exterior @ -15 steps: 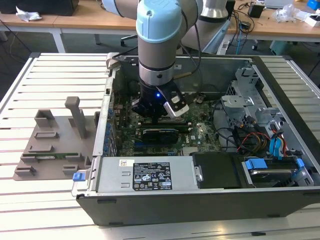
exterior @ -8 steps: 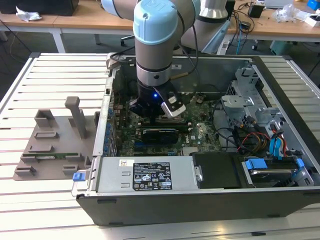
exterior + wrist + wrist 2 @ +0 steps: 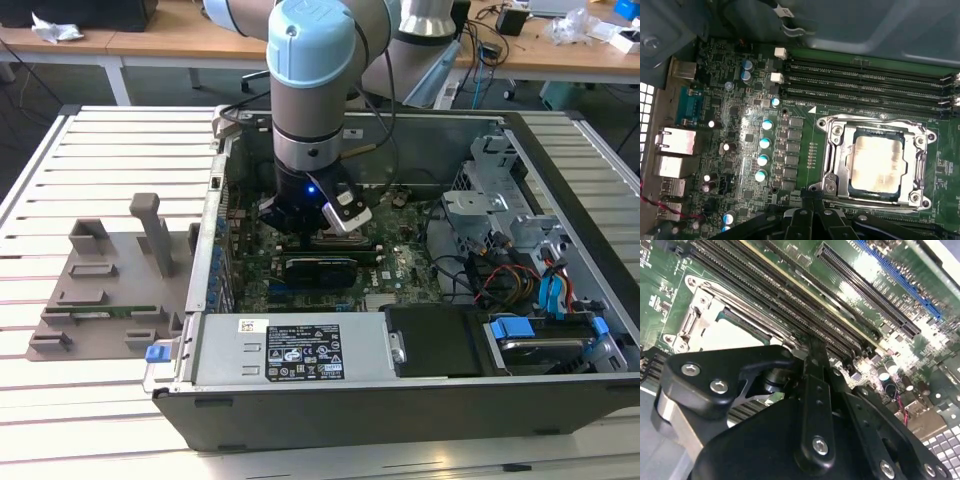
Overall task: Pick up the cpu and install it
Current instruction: 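Install the second cpu locking lever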
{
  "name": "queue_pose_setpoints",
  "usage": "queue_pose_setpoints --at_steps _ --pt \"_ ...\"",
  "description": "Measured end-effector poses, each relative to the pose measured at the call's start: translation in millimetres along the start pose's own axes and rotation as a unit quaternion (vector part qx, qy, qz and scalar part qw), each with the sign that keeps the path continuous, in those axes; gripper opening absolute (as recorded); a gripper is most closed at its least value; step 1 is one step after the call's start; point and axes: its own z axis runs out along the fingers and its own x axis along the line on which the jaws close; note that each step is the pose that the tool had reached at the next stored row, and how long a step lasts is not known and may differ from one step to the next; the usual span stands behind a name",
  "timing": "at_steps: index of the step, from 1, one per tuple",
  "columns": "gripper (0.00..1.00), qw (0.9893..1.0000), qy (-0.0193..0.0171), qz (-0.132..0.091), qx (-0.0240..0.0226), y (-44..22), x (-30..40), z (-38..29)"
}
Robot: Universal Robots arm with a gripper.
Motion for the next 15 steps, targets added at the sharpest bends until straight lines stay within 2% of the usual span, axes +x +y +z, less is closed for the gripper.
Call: queue_pose_setpoints --at_steps 1,3,10,15 --pt "0.11 1.0 -0.001 0.0 -0.0017 1.4 -0.8 -0.4" --pt "0.11 1.0 -0.0009 0.0 -0.0009 1.7 -0.8 -4.3" --pt "0.11 1.0 -0.0002 0.0 -0.0026 1.3 -0.6 0.7" --pt "0.11 1.0 -0.001 0.0 -0.0031 1.3 -0.7 -0.5"
